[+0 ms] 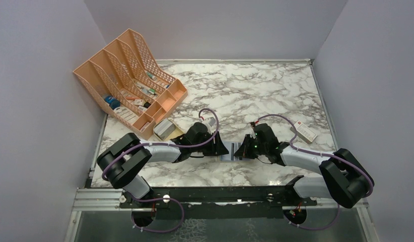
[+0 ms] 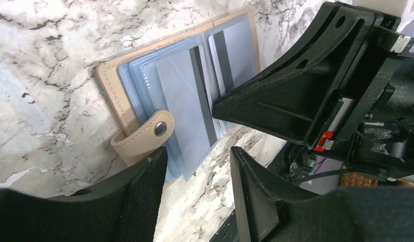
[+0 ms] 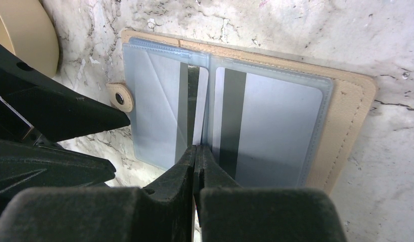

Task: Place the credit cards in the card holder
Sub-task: Insert the credit card into the card holder.

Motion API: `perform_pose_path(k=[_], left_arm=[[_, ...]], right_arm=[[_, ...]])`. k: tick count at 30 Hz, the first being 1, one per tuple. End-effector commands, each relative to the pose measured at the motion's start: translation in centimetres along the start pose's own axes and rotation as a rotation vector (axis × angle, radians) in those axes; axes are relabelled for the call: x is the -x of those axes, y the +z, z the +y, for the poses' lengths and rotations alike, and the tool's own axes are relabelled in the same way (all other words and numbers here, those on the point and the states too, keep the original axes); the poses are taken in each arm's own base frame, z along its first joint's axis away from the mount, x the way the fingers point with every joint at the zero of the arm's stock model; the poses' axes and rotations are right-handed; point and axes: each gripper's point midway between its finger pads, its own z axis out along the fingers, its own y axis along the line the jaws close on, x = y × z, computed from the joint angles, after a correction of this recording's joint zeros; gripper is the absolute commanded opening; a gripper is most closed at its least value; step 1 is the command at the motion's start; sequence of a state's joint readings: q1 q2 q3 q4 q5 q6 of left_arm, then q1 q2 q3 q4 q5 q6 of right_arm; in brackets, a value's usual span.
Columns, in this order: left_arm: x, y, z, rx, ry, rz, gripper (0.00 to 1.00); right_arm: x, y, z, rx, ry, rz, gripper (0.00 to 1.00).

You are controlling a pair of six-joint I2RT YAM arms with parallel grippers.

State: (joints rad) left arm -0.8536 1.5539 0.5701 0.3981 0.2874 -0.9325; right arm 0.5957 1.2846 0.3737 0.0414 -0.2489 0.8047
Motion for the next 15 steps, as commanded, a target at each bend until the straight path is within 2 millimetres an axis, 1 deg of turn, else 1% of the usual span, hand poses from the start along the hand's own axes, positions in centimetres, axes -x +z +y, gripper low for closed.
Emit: perform_pose_path(k=[1,6,9,15], left_arm=[[0.1,-0.6,0.2,0.003,-0.01,-0.051,0.53],[-0.7,-0.1,0.5,0.006,-0.036,-0.009,0.53],[-0.8,0.2,0.0,-0.022,-0.043,-0.004,0.53],[-0.7,0.0,-1.2,-0.067,-0.039,-0.003,0.52]], right_arm=[[-1.5,0.2,-1.9,-0.058,-0.001,0.034,0.01],[-1.6,0.2,-2.0,-0.059,0.001,0.038,0.01],[-1.5,0.2,-1.9,-0.056,-0.002,0.035,0.01],[-1.6,0.2,-1.9,-0.055,-0.006,0.04,0.01]])
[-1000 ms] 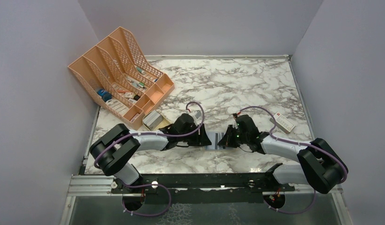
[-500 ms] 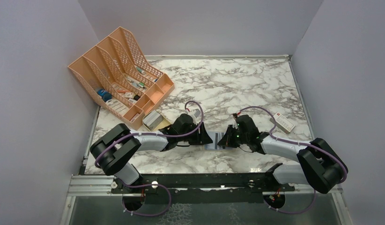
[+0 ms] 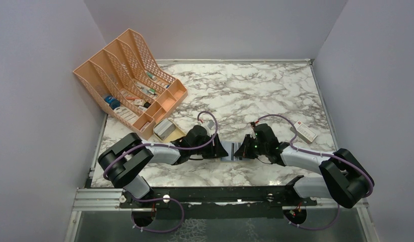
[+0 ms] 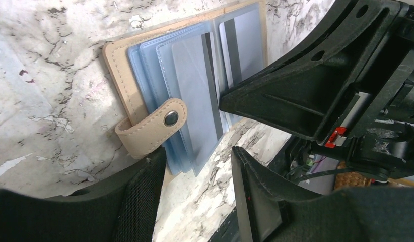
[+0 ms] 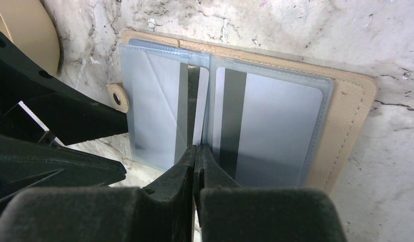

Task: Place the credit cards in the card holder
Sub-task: Insert the credit card into the card holder.

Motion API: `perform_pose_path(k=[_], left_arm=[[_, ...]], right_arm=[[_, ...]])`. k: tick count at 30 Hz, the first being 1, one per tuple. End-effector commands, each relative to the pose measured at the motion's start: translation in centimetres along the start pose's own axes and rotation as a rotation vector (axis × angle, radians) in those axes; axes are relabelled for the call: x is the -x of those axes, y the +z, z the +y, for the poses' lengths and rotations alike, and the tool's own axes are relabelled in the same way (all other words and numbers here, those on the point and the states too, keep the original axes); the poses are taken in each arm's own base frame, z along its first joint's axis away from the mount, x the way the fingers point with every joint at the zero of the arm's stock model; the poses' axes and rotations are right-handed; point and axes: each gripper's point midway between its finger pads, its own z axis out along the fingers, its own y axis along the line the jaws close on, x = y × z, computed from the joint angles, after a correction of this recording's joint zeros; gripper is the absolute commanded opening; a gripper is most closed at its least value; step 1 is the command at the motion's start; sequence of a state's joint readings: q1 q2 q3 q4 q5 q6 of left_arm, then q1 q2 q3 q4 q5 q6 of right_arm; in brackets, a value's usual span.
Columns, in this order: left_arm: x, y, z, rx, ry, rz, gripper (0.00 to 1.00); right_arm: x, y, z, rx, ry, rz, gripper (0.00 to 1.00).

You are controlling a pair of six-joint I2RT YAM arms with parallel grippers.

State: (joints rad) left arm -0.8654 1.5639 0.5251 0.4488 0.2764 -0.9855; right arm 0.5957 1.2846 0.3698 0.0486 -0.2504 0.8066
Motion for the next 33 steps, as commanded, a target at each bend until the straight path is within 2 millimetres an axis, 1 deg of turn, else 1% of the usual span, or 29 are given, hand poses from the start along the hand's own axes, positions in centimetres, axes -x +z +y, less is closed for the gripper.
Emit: perform_pose_path(k=[1,6,12,18,23,26,30,33], left_arm=[[0.2,-0.2,-2.1,-0.078,0.01,-0.006,0.52],[0.5,-0.6,-2.1,-0.074,0.005,-0.031,0.52],[0.1,-0.7,-2.4,-0.076,-0.016,-0.026,0.51],[0.4,-0.9,-2.5,-0.069,-0.01,-0.045,0.51],[0.8,-1.4,-2.0,-0.027,0.006,-0.079,0.51],[1.1,-1.6,-2.3,-0.035,0.013,-0.089,0.51],[1.1,-1.4,-2.6,-0.039,0.044,-0.081,0.52],[0.8,-0.9,-2.0,-0.011,0.052,-0.066,0.52]], right_arm=[[-1.5,0.2,-1.8,-0.057,-0.008,0.039,0.01],[-1.5,0.2,-1.8,-0.054,-0.009,0.039,0.01],[-1.5,0.2,-1.7,-0.049,-0.002,0.034,0.01],[-1.6,0.2,-1.8,-0.048,-0.001,0.04,0.01],[-1.6,0.2,-1.8,-0.047,-0.001,0.039,0.01],[-1.7,0.2,-1.8,-0.049,0.0,0.04,0.01],[-1.7,0.3,-1.8,-0.043,0.001,0.038,0.01],[-1.7,0.3,-1.7,-0.042,0.001,0.037,0.01]])
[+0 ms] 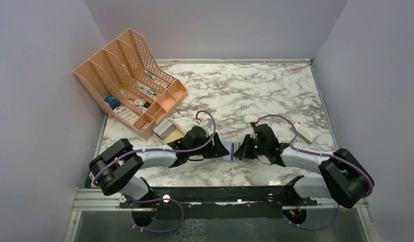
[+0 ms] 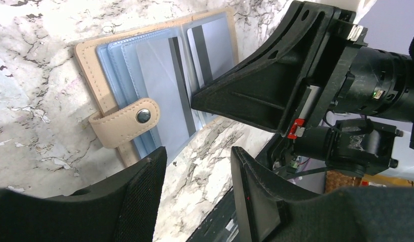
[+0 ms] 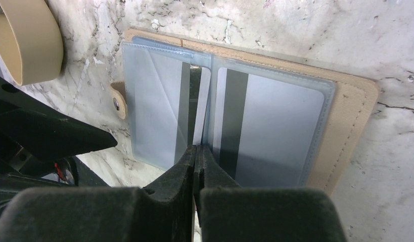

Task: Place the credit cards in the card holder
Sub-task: Insert the credit card into the card holder.

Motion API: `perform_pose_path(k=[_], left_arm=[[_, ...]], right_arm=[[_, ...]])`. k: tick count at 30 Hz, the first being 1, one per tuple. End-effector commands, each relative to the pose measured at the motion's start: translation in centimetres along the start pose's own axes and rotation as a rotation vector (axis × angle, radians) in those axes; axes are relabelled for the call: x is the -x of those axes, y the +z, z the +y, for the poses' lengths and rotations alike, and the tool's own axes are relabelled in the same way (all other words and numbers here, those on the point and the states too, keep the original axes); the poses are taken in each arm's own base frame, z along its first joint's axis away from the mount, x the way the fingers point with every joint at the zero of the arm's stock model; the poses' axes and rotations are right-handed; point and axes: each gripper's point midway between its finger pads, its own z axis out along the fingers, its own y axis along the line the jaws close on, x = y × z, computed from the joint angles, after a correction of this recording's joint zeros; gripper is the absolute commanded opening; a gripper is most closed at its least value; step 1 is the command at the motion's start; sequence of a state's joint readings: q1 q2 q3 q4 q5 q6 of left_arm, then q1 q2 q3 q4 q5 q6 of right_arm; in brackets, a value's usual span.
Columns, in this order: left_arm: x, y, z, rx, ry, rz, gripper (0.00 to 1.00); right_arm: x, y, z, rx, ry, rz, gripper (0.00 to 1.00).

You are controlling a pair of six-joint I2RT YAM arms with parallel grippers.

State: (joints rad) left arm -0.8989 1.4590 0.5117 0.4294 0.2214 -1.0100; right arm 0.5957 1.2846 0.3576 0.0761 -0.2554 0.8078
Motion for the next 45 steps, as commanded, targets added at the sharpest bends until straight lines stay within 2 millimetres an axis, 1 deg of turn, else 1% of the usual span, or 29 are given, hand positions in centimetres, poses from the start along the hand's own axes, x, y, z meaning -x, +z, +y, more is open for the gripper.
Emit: perform_pose_path(k=[1,3,6,12,16,23,24,25,26,28,29,33,38,45], left_arm=[[-0.1,0.7,0.7,0.038,0.042,0.003,0.52],[-0.5,1.0,1.4,0.054,0.037,0.018,0.52],[-0.8,1.5,1.7,0.062,0.039,0.036,0.52],[-0.1,2.1,1.5,0.063,0.06,0.02,0.52],[0.0,2.3,1.2,0.052,0.066,0.023,0.48],[-0.1,2.4,1.4,0.058,0.066,0.025,0.37],[-0.2,2.4,1.5,0.06,0.068,0.027,0.35],[-0.3,2.4,1.6,0.061,0.069,0.031,0.34],[-0.3,2.4,1.6,0.06,0.072,0.033,0.33],[-0.4,2.4,1.8,0.062,0.077,0.038,0.31],[-0.5,2.4,1.9,0.063,0.079,0.04,0.29],[-0.7,2.4,2.1,0.069,0.081,0.046,0.27],[-0.7,2.5,2.4,0.076,0.092,0.044,0.27],[-0.8,2.8,2.6,0.083,0.095,0.05,0.27]], right_arm=[[-1.7,0.1,-1.9,-0.057,0.004,0.045,0.01],[-1.8,0.1,-2.0,-0.058,0.004,0.045,0.01],[-1.9,0.2,-2.0,-0.057,0.003,0.05,0.01],[-1.8,0.2,-1.8,-0.048,0.002,0.049,0.01],[-1.9,0.3,-1.7,-0.04,-0.003,0.053,0.01],[-1.8,0.2,-1.7,-0.04,-0.017,0.051,0.01],[-1.7,0.2,-1.6,-0.04,-0.017,0.051,0.02],[-1.5,0.0,-1.3,-0.039,-0.02,0.048,0.06],[-1.2,-0.1,-1.1,-0.038,-0.019,0.042,0.14],[-0.1,-0.6,-0.3,-0.038,-0.026,0.01,0.22],[0.6,-0.8,-0.1,-0.042,-0.027,-0.01,0.28],[2.7,-1.3,0.6,-0.068,-0.039,-0.077,0.38],[3.7,-0.7,1.1,-0.072,-0.035,-0.084,0.45],[4.4,0.2,1.4,-0.067,-0.041,-0.093,0.45]])
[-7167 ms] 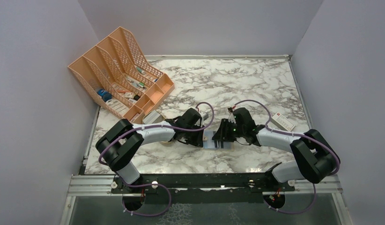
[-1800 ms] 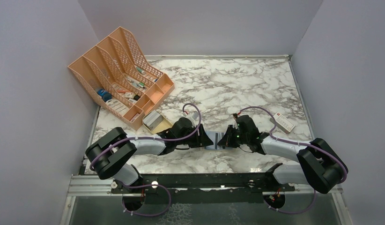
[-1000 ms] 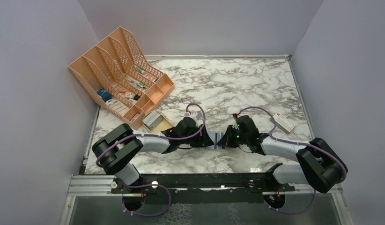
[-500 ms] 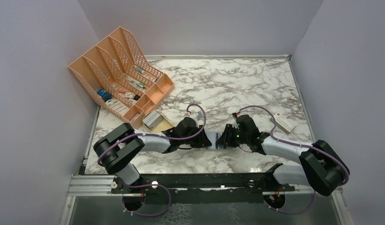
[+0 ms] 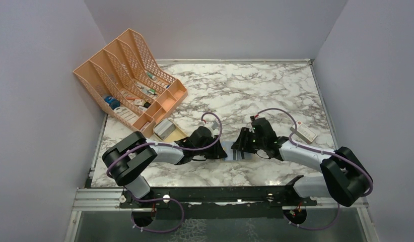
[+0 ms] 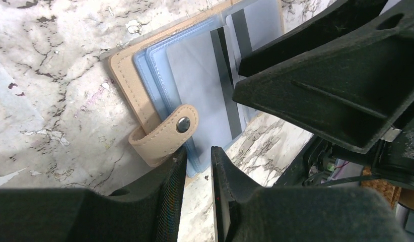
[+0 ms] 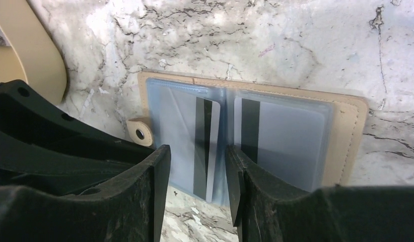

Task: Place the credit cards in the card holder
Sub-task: Insert the credit card into the card holder.

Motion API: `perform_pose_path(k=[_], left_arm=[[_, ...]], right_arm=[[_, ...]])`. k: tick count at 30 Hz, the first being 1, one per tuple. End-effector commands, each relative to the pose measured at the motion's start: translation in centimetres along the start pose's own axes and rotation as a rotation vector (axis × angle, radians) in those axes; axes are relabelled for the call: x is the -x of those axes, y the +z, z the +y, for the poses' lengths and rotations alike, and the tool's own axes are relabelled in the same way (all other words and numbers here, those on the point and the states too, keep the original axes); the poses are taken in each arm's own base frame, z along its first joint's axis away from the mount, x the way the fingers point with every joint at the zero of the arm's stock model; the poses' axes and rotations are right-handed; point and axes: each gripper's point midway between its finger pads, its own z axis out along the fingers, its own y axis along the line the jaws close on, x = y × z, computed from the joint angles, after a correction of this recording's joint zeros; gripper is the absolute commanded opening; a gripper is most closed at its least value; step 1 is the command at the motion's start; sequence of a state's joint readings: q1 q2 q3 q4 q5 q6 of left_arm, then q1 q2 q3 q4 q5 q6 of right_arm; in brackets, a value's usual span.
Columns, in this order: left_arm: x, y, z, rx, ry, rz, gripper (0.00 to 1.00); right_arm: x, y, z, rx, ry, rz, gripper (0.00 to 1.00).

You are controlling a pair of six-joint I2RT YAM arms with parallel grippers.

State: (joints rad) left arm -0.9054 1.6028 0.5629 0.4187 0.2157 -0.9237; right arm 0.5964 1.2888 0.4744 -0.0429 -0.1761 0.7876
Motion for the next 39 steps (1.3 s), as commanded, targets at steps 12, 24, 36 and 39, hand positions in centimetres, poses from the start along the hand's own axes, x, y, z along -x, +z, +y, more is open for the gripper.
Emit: perform_pose_path(k=[12,24,36,39], left_arm=[[0.4,0.7,0.1,0.009,0.033,-0.009,0.3],[1.3,-0.3,1.2,0.066,0.021,-0.056,0.37],[2.2,-0.8,0.9,0.07,0.001,-0.079,0.46],[2.4,-0.8,0.5,0.054,0.003,-0.08,0.47]], right_arm=[[0.8,1.1,0.9,0.046,-0.033,-0.023,0.2],[-0.6,1.2,-1.1,-0.009,-0.045,-0.002,0.07],[-2.7,1.6,-2.7,-0.029,-0.019,0.046,0.01],[-3.1,1.7,-3.2,-0.036,-0.015,0.055,0.01]])
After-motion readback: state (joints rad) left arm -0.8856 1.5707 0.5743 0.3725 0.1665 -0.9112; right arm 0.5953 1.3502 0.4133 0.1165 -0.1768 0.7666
